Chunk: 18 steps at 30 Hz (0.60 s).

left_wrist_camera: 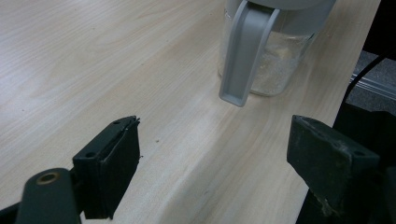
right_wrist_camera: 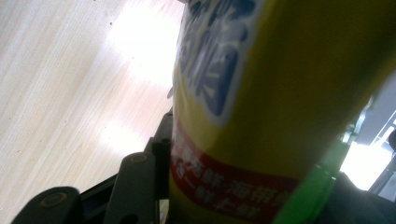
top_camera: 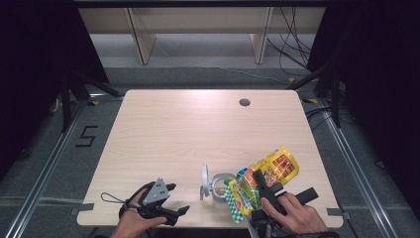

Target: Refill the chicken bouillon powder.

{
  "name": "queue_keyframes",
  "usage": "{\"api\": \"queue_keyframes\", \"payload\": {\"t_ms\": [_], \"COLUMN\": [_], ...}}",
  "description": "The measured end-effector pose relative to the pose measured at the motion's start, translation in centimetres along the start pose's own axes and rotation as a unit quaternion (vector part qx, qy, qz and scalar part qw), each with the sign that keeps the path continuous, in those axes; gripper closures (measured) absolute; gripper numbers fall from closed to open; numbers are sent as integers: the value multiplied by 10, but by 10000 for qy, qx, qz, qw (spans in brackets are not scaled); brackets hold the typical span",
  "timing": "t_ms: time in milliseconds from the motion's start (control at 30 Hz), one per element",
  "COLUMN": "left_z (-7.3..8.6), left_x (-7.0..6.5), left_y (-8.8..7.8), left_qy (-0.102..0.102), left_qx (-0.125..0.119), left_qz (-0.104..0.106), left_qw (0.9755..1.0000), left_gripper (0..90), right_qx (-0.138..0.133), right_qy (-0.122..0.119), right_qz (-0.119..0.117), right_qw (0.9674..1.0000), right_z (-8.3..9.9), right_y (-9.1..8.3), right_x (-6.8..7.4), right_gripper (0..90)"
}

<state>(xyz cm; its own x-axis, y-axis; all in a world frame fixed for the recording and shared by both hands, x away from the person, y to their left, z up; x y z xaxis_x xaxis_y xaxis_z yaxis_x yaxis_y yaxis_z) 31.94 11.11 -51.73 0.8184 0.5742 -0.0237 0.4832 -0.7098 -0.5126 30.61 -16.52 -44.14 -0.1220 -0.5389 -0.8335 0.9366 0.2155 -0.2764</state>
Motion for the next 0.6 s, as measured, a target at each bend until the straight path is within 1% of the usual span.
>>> {"api": "queue_keyframes", "payload": {"t_ms": [33, 67, 133, 200, 233, 300, 333, 400, 433, 533, 567, 600], "left_z": [-1, -1, -1, 0, 0, 0, 0, 0, 0, 0, 0, 0], "left_x": [-1, -1, -1, 0, -1, -1, 0, 0, 0, 0, -1, -1], "left_y": [1, 0, 0, 0, 0, 1, 1, 1, 1, 1, 1, 2], "left_qy": [-83, -79, -73, 8, -55, -81, -22, -18, -20, -32, -70, -107], "left_qx": [-75, -36, -33, 3, -26, -55, -45, -36, -40, -42, -18, -55], "left_qz": [-1, -1, -2, -7, 1, -6, 11, 12, 9, 9, -6, -12], "left_qw": [9999, 10000, 10000, 10000, 10000, 10000, 10000, 10000, 10000, 10000, 10000, 9999], "left_gripper": [167, 167, 167, 167, 167, 168, 167, 168, 167, 168, 168, 167], "right_qx": [-7, -30, -17, -7, -18, -2, -11, -21, 1, 1, 15, 19], "right_qy": [-3, -14, -28, -21, -15, -35, -48, -55, -64, -55, -41, -33], "right_qz": [4, -3, -5, -39, -149, -122, -148, -157, -65, -81, -97, -218], "right_qw": [10000, 10000, 10000, 10000, 9999, 9999, 9999, 9999, 10000, 10000, 9999, 9998], "right_z": [0, 0, 0, 0, 0, -1, -1, -2, -2, -2, -2, -2], "right_y": [0, 0, 0, 0, 0, 0, 0, 0, 0, 0, 0, 1], "right_x": [0, 0, 0, 0, 1, 0, 0, 0, -1, -1, -2, -2], "right_gripper": [576, 577, 577, 577, 577, 578, 578, 578, 578, 578, 578, 578]}}
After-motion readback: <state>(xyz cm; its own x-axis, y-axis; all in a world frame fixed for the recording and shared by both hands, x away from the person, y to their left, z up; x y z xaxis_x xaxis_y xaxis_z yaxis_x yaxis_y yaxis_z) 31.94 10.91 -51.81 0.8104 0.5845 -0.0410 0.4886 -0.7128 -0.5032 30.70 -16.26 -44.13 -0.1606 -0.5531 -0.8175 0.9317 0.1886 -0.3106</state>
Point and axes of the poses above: each handheld gripper's, and its own axes: y roughly forward along the jaws, z roughly out of its underside, x roughly to its left, the point moved 6 cm from there along y, roughly forward along the jaws, and after that the axes turned 4 degrees about -x, right-handed, at the moved point
